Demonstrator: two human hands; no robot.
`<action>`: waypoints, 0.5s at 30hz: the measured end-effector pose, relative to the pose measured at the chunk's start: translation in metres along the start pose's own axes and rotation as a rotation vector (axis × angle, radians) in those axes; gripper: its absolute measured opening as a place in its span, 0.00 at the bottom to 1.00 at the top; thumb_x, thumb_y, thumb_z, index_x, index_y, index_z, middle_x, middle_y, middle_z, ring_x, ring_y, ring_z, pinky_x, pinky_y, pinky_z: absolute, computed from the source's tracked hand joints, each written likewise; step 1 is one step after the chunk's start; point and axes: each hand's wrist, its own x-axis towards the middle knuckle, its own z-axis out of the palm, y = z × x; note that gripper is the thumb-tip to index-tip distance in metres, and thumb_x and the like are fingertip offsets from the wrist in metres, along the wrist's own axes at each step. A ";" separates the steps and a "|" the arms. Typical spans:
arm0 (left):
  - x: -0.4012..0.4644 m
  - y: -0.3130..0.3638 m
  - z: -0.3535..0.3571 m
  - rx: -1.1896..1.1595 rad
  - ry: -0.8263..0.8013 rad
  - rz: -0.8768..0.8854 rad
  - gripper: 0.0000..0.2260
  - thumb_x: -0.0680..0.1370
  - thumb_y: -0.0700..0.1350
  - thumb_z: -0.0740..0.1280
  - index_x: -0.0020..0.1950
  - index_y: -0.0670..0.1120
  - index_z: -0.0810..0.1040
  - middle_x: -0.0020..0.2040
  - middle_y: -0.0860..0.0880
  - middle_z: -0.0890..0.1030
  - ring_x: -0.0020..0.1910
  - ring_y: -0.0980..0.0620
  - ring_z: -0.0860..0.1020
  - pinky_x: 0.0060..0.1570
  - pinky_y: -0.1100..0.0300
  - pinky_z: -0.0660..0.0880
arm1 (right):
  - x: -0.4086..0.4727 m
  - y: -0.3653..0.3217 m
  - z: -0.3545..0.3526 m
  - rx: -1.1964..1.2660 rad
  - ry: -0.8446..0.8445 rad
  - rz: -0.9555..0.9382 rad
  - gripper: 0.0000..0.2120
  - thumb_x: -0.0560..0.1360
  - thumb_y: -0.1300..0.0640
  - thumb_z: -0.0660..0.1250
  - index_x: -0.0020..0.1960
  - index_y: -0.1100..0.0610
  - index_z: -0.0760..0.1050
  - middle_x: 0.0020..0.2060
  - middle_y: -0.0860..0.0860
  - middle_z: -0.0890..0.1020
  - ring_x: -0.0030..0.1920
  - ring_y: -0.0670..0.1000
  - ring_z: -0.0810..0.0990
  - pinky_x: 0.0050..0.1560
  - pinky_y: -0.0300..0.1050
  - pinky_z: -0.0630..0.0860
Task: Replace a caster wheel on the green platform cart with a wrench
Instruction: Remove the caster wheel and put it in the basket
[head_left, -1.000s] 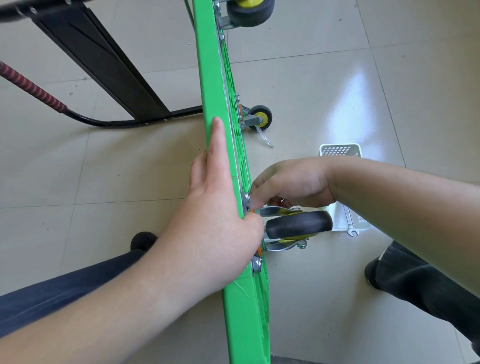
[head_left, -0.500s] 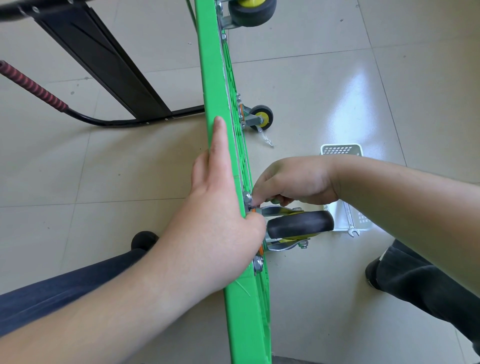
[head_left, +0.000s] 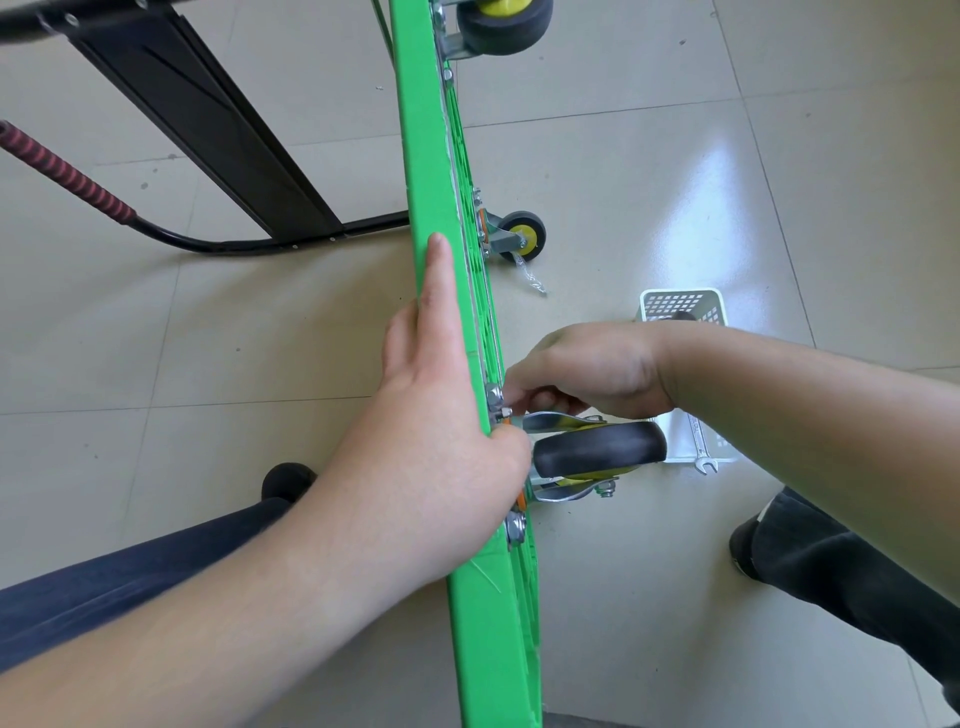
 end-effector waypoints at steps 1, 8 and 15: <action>0.000 0.000 0.000 0.001 0.000 0.003 0.53 0.76 0.41 0.68 0.77 0.71 0.28 0.80 0.67 0.46 0.41 0.80 0.69 0.40 0.84 0.67 | 0.000 0.000 -0.001 -0.014 -0.004 -0.019 0.13 0.78 0.56 0.69 0.35 0.55 0.78 0.30 0.48 0.70 0.33 0.49 0.64 0.37 0.44 0.62; 0.001 -0.001 0.001 0.015 0.003 0.014 0.53 0.77 0.41 0.68 0.77 0.70 0.27 0.81 0.63 0.46 0.38 0.81 0.64 0.37 0.85 0.66 | 0.000 -0.004 0.001 -0.002 -0.067 -0.040 0.19 0.62 0.53 0.75 0.51 0.58 0.78 0.39 0.54 0.69 0.37 0.50 0.63 0.38 0.46 0.60; 0.000 0.000 0.000 0.002 -0.005 0.015 0.53 0.78 0.41 0.68 0.78 0.68 0.27 0.82 0.62 0.46 0.47 0.69 0.65 0.36 0.87 0.63 | 0.003 0.000 0.000 0.029 -0.054 0.044 0.11 0.78 0.53 0.66 0.38 0.54 0.77 0.32 0.48 0.73 0.34 0.49 0.65 0.36 0.43 0.61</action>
